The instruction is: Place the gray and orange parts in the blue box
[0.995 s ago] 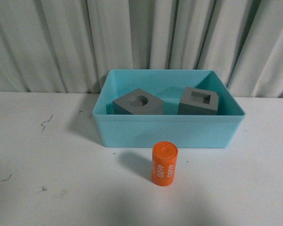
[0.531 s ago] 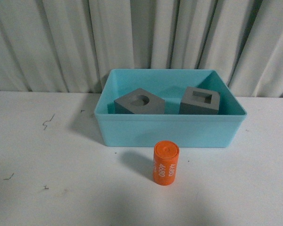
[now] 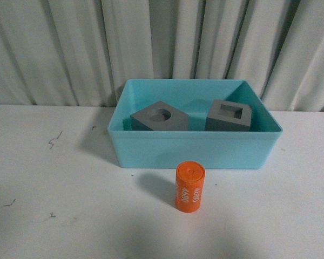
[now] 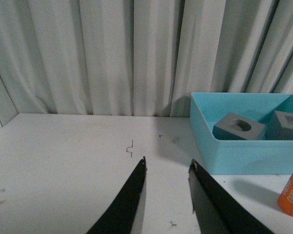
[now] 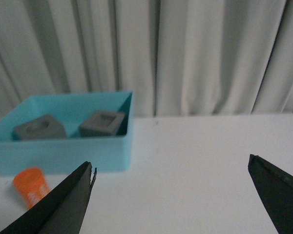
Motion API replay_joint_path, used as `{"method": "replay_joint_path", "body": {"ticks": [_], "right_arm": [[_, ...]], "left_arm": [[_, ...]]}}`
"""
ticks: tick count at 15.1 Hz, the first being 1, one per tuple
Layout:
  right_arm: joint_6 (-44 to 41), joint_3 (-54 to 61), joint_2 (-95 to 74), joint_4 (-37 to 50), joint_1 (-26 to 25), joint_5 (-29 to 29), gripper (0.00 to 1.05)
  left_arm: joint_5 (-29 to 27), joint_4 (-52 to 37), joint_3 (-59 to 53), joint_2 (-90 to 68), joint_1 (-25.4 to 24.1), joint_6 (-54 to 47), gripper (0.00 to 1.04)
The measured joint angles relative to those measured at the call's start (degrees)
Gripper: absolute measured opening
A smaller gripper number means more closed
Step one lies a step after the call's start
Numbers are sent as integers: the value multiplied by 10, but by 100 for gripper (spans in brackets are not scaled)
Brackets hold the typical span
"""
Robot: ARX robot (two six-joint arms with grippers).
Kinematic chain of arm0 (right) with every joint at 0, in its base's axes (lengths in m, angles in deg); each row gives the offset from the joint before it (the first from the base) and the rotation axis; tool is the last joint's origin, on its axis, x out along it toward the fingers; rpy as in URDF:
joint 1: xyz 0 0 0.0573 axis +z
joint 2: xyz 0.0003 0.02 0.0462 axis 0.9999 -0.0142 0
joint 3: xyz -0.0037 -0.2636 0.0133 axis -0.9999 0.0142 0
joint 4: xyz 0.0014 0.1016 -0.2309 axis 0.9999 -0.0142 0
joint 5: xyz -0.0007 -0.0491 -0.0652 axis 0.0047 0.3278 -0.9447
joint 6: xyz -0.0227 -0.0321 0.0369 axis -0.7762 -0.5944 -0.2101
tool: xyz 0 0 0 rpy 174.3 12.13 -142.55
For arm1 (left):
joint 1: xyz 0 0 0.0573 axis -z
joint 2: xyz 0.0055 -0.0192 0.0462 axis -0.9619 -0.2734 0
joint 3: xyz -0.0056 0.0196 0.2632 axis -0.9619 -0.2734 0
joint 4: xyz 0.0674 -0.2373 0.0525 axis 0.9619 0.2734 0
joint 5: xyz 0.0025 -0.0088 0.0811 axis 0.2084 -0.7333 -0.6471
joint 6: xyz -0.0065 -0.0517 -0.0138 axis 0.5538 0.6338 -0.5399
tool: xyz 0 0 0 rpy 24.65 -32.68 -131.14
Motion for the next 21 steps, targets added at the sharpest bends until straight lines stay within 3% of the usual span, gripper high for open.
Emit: {"method": "replay_joint_path", "body": {"ticks": [1,2,4,6,8,11,14,21], "right_arm": [[35,-47,-85,-86,-24,49,98],[65,-91,-203,-75,-52,78,98],[73,-154,-339,22,-55,118,98],[38,-257,-502,119,-3,190,98],[-52,-327,-665,97,82,222,98],[-116,-383,-820,118,175,180,98],[-118,-432,-929,139,227,139,98],[-80,-518,-1074,153,261,87,98]], "left_arm": [[0,0,0,0,0,0,38],[1,0,0,0,0,0,48],[0,0,0,0,0,0,62],[0,0,0,0,0,0,82],[0,0,0,0,0,-1,100],[0,0,0,0,0,-1,98],[0,0,0,0,0,0,98],[0,0,0,0,0,-1,98]]}}
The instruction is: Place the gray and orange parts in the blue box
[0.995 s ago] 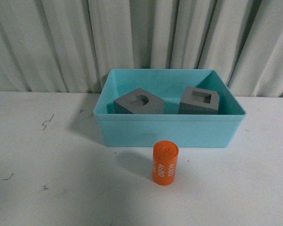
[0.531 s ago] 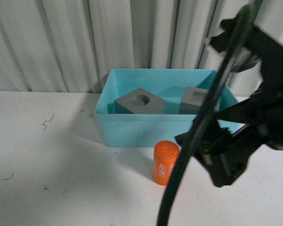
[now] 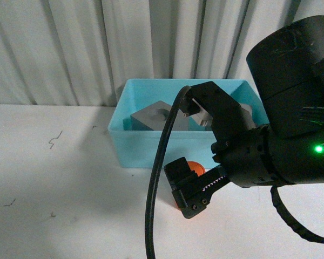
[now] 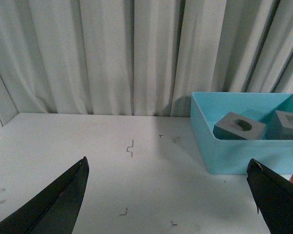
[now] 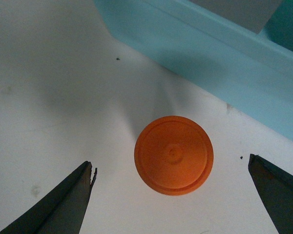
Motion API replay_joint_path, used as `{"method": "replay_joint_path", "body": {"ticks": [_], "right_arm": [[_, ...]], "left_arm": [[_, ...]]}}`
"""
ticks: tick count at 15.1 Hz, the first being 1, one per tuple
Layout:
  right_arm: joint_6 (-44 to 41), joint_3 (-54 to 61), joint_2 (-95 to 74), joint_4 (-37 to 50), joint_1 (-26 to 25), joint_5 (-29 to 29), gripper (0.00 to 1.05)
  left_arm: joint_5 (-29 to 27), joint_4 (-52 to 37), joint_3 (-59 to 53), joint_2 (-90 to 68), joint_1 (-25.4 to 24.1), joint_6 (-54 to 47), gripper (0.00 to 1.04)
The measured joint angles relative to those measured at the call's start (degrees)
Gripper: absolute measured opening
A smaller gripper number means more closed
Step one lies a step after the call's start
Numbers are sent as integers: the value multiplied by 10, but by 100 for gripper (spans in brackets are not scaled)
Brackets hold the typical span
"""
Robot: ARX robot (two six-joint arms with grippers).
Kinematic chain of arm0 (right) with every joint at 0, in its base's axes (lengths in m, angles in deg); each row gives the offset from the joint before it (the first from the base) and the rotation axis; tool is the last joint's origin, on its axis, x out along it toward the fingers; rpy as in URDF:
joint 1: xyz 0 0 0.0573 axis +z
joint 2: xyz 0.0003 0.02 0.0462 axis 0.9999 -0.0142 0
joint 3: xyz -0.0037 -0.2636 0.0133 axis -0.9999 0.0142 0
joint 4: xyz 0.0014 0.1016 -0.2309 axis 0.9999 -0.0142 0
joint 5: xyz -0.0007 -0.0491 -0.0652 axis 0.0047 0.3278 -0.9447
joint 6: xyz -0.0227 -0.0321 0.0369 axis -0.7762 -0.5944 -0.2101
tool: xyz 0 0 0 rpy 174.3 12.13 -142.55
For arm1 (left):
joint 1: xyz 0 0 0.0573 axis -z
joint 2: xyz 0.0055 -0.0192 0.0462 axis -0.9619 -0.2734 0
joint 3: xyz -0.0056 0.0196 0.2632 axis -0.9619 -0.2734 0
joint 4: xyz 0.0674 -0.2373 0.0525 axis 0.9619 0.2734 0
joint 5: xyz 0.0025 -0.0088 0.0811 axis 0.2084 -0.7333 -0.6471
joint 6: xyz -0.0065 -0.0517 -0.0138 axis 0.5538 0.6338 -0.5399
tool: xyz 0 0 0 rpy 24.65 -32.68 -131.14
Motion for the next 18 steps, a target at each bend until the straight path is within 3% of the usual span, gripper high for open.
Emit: {"method": "replay_joint_path", "body": {"ticks": [6,10,11,15,18], "right_arm": [[24,-46,-63,-4,19,-26,95],[26,-58,-72,-5,23,-31,51],[26,-59,-72,-2,23,-35,48],[66,-35,48,30,5,12,48],[78,-98,119,50,-72,16,48]], "left_arm": [[0,0,0,0,0,0,98],[0,0,0,0,0,0,98],[0,0,0,0,0,0,98],[0,0,0,0,0,0,98],[0,0,0,0,0,0,98]]}}
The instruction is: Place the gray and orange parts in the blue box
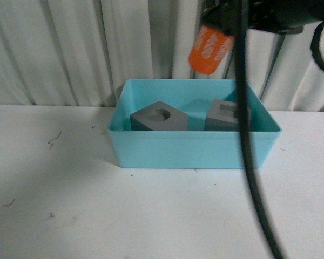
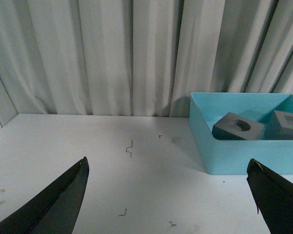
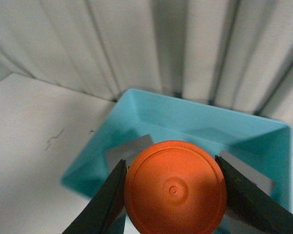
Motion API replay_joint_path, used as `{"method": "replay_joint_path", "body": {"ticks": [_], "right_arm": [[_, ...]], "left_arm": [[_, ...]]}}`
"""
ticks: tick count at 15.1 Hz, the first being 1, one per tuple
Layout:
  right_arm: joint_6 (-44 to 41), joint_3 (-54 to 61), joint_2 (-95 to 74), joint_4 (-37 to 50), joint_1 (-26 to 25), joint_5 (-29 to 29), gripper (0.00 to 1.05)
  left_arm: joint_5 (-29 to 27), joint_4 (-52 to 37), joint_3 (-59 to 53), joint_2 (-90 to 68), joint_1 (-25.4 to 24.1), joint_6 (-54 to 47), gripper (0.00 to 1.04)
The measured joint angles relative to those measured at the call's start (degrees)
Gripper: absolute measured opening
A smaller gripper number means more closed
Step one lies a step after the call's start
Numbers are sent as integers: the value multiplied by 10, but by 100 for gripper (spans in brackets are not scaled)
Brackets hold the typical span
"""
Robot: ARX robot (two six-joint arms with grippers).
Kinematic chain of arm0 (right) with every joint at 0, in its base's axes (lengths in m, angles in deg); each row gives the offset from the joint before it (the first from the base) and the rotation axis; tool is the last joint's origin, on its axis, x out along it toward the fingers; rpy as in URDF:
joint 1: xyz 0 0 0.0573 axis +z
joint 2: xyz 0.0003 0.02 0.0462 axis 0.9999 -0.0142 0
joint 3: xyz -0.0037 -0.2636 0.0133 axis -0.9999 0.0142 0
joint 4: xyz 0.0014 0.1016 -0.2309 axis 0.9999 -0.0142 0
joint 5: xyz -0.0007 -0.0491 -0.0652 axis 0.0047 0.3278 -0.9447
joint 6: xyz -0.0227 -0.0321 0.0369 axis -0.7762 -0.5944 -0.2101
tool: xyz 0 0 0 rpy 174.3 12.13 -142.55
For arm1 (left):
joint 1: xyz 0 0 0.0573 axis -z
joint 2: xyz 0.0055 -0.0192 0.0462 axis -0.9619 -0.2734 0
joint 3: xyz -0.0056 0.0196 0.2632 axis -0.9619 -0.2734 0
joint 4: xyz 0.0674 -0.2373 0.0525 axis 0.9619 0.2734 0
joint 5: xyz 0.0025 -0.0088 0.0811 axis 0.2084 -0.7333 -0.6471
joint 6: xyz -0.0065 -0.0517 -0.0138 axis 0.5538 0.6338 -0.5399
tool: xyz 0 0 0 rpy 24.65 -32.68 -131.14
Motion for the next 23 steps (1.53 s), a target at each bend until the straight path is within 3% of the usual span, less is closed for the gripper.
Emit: {"method": "replay_joint_path", "body": {"ticks": [2,23], "right_arm": [[13,-9,-58,2,-27,-18,47],[97,-142,-276,-48,-5,-73,47]], "left_arm": [[0,0,0,0,0,0,98],[0,0,0,0,0,0,98]]}}
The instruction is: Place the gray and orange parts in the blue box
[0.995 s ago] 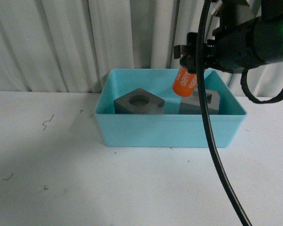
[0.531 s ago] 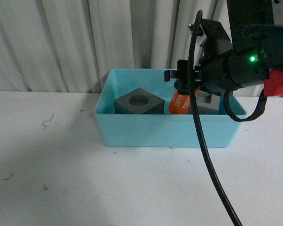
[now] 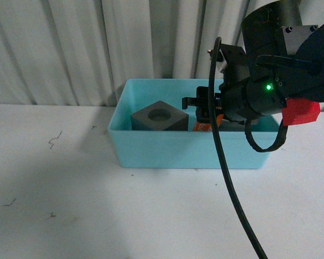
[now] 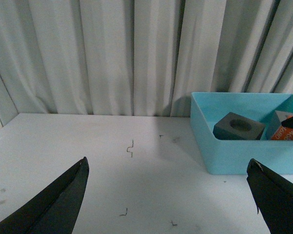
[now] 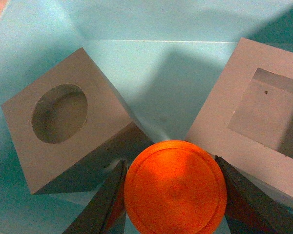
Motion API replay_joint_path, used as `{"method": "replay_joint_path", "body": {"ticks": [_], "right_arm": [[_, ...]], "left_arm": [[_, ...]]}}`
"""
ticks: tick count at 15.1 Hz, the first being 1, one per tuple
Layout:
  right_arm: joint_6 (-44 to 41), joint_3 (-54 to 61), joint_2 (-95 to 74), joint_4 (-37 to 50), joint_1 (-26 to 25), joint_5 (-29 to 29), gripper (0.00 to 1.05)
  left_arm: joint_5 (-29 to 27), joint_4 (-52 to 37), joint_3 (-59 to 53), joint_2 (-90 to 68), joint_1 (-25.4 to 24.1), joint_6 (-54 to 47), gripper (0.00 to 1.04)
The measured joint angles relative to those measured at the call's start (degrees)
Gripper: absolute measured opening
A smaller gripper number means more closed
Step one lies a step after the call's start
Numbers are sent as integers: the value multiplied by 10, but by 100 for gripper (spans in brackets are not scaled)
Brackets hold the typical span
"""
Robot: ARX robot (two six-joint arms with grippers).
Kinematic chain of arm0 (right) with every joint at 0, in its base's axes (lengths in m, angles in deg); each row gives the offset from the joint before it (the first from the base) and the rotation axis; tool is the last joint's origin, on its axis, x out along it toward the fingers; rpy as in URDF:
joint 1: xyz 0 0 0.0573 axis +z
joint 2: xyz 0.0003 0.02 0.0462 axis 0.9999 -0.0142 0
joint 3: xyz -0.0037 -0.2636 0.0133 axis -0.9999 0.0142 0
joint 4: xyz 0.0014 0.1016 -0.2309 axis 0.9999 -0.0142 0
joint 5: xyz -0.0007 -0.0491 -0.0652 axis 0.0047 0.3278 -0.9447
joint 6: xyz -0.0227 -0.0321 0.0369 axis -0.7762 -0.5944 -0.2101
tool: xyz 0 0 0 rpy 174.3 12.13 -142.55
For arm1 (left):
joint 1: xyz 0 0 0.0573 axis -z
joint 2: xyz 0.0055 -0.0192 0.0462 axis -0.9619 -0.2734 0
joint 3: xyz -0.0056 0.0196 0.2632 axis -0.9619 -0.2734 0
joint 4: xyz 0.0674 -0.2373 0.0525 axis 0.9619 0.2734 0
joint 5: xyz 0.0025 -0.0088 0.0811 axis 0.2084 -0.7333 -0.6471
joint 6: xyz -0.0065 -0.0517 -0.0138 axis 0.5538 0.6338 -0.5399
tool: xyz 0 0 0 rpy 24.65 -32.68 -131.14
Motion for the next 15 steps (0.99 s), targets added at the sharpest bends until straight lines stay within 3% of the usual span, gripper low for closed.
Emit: {"method": "replay_joint_path", "body": {"ticks": [6,11,15], "right_arm": [[3,0,-1,-2,3,-1,47],[7,10,9,26,2,-1,100],[16,161,231,88,-34,7,98]], "left_arm": [[0,0,0,0,0,0,98],[0,0,0,0,0,0,98],[0,0,0,0,0,0,98]]}}
